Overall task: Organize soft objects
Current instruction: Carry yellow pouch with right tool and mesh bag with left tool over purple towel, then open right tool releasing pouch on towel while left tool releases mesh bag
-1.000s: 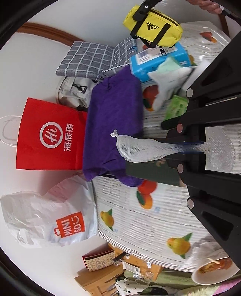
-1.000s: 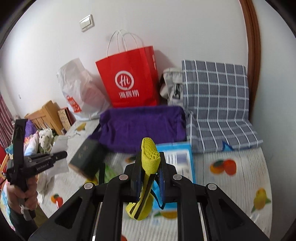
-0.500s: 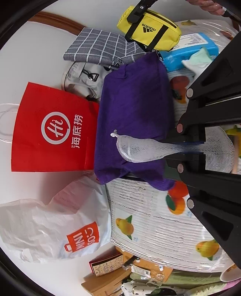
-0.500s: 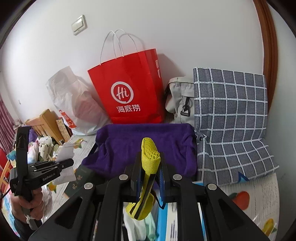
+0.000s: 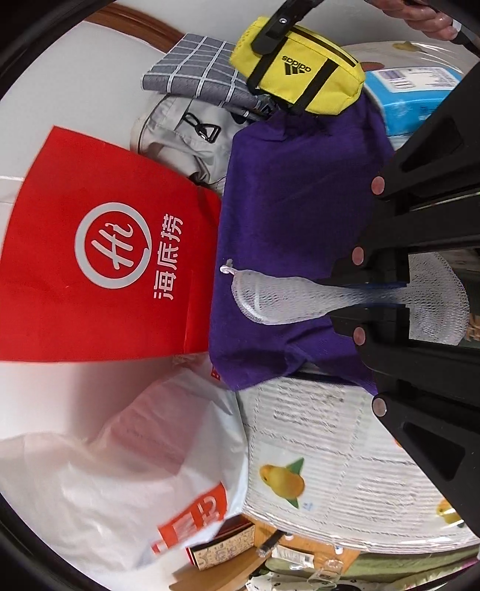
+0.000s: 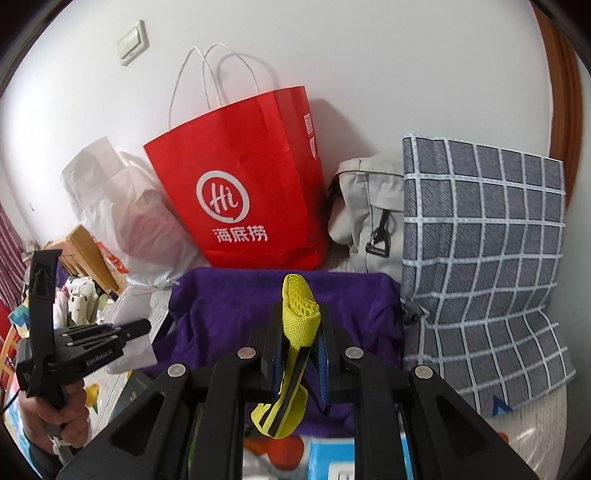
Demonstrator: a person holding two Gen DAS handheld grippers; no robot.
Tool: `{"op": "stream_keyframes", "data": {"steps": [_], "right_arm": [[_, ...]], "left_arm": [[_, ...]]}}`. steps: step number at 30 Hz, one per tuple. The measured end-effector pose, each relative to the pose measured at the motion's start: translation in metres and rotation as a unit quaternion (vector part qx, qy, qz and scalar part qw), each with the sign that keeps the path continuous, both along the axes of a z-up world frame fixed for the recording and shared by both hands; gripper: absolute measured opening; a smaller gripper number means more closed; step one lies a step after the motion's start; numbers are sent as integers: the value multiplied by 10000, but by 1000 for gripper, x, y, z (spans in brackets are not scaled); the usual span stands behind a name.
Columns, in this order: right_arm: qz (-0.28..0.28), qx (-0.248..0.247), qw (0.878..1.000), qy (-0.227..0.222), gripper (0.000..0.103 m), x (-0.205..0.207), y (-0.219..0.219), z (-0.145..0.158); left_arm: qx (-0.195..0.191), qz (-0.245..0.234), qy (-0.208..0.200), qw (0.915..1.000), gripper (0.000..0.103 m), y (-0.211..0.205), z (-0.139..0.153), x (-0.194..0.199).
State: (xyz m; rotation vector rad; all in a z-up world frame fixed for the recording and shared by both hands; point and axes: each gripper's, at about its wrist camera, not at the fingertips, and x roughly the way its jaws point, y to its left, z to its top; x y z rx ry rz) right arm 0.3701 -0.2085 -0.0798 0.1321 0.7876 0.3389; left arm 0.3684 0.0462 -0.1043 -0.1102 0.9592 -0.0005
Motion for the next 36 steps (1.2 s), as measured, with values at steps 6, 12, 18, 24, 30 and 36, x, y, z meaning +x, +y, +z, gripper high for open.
{"op": "stream_keyframes", "data": {"steps": [6, 12, 18, 24, 30, 36], "right_arm": [[167, 72, 9998, 102, 15, 31, 11, -14], [247, -18, 9986, 469, 15, 54, 16, -50], [387, 211, 9953, 867, 16, 70, 14, -80], [335, 265, 9946, 944, 20, 75, 11, -89], [222, 147, 9939, 1074, 25, 78, 5, -95], [136, -224, 9948, 985, 48, 79, 6, -95]], "left_arm": [[-34, 6, 169, 9999, 5, -5, -18, 28], [14, -20, 306, 9995, 5, -7, -36, 50], [11, -1, 491, 9988, 5, -3, -51, 60], [-131, 7, 570, 9983, 5, 1, -59, 65], [-222, 3, 641, 9977, 5, 3, -69, 70], [-307, -26, 636, 9975, 6, 4, -72, 71]]}}
